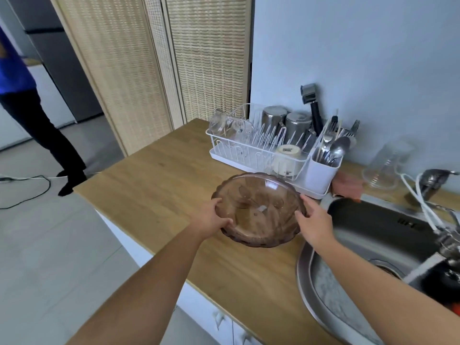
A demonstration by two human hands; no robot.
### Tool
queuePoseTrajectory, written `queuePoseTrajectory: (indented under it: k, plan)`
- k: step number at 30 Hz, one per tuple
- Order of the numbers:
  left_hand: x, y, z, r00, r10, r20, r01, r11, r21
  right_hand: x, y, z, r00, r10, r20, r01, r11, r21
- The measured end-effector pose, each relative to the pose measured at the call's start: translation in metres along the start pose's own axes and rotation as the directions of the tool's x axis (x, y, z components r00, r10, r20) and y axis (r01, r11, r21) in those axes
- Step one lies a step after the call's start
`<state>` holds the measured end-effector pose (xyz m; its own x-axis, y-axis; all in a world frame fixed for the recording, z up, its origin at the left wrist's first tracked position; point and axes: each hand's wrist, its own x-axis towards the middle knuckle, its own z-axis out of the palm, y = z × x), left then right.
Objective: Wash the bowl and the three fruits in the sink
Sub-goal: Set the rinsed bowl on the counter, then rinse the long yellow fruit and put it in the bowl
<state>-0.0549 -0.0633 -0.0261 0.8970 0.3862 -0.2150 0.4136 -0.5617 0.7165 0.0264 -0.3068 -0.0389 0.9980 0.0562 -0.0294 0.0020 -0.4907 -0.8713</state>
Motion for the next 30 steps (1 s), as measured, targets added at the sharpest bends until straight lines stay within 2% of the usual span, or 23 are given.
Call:
queuePoseTrajectory:
  k: [3,5,7,12,15,17,21,25,27,30]
  plan:
    - [0.002,0.007,0.001,0.996,0.001,-0.093,0.021,0.972,0.235,0.000,0.004,-0.001,1.000,0.002,0.007,-0.002,1.000,-0.013]
    - [-0.002,0.019,0.003,0.982,0.082,-0.167,-0.012,0.924,0.382,-0.008,0.005,-0.006,1.000,-0.022,-0.012,0.021,0.999,-0.038]
    - [-0.007,0.034,0.009,0.964,0.187,-0.189,-0.094,0.905,0.415,-0.020,0.008,-0.012,0.999,-0.047,-0.026,0.046,0.998,-0.037]
    - [-0.023,0.089,0.053,0.903,0.430,0.010,-0.403,0.835,0.375,-0.058,0.034,-0.051,0.999,-0.009,-0.037,0.010,1.000,0.001]
    - [-0.039,0.121,0.102,0.799,0.581,0.153,-0.601,0.766,0.228,-0.079,0.061,-0.088,0.993,0.083,-0.087,-0.087,0.995,-0.043]
    - [-0.052,0.138,0.138,0.723,0.634,0.273,-0.682,0.717,0.142,-0.093,0.080,-0.114,0.978,0.155,-0.142,-0.166,0.984,-0.070]
    - [-0.077,0.163,0.221,0.589,0.610,0.529,-0.729,0.684,0.023,-0.119,0.118,-0.175,0.910,0.315,-0.270,-0.365,0.918,-0.159]
    - [-0.093,0.178,0.298,0.508,0.463,0.726,-0.693,0.720,0.025,-0.131,0.163,-0.227,0.773,0.560,-0.297,-0.633,0.707,-0.315]
    - [-0.100,0.188,0.331,0.503,0.374,0.779,-0.635,0.771,0.040,-0.131,0.180,-0.240,0.728,0.630,-0.272,-0.683,0.626,-0.377]
    - [-0.104,0.203,0.375,0.521,0.293,0.802,-0.559,0.827,0.061,-0.123,0.201,-0.246,0.695,0.685,-0.219,-0.697,0.566,-0.440]
